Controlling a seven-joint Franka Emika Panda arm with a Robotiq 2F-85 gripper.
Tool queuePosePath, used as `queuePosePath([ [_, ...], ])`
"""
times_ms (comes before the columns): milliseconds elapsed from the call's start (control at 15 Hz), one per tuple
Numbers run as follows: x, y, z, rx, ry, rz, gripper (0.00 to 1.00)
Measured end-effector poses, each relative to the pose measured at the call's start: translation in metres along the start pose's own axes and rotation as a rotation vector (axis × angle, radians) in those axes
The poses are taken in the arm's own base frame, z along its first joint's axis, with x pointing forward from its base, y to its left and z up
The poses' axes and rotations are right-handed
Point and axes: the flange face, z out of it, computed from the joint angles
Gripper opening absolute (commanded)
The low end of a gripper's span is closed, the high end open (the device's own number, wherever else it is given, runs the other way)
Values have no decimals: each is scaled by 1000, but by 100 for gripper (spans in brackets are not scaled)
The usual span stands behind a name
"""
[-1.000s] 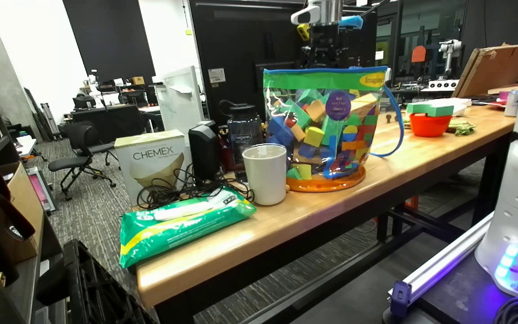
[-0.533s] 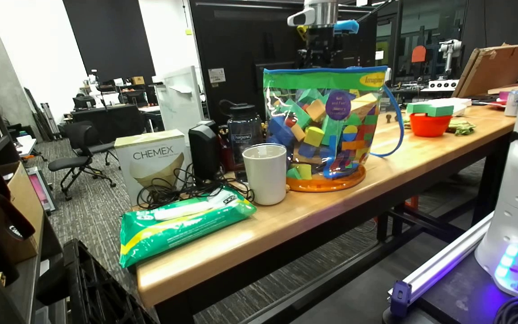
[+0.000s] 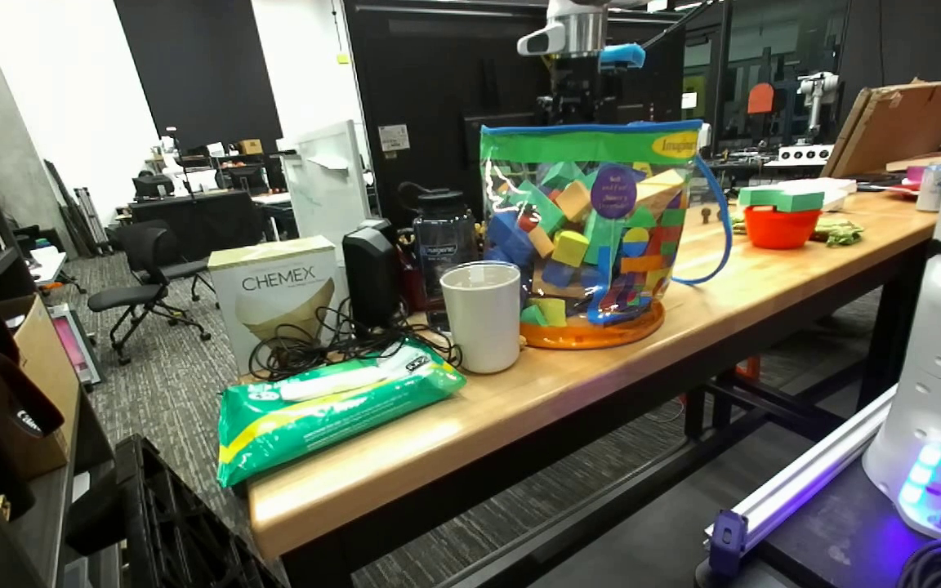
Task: Remove one block from the toy bag
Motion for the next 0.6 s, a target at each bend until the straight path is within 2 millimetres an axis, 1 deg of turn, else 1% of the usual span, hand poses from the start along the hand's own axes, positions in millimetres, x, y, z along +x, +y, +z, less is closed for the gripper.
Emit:
queuePosePath([
  [67, 1, 1, 0, 1, 0, -1, 100],
  [133, 1, 2, 0, 3, -1, -2, 75],
  [200, 2, 3, 0, 5, -1, -4, 74],
  [267, 3, 4, 0, 7, -2, -5, 68],
  [400, 3, 6, -2, 7, -4, -5, 53],
  [467, 3, 7, -3, 4, -4, -5, 44],
  [600, 2, 10, -6, -2, -4, -4, 27],
])
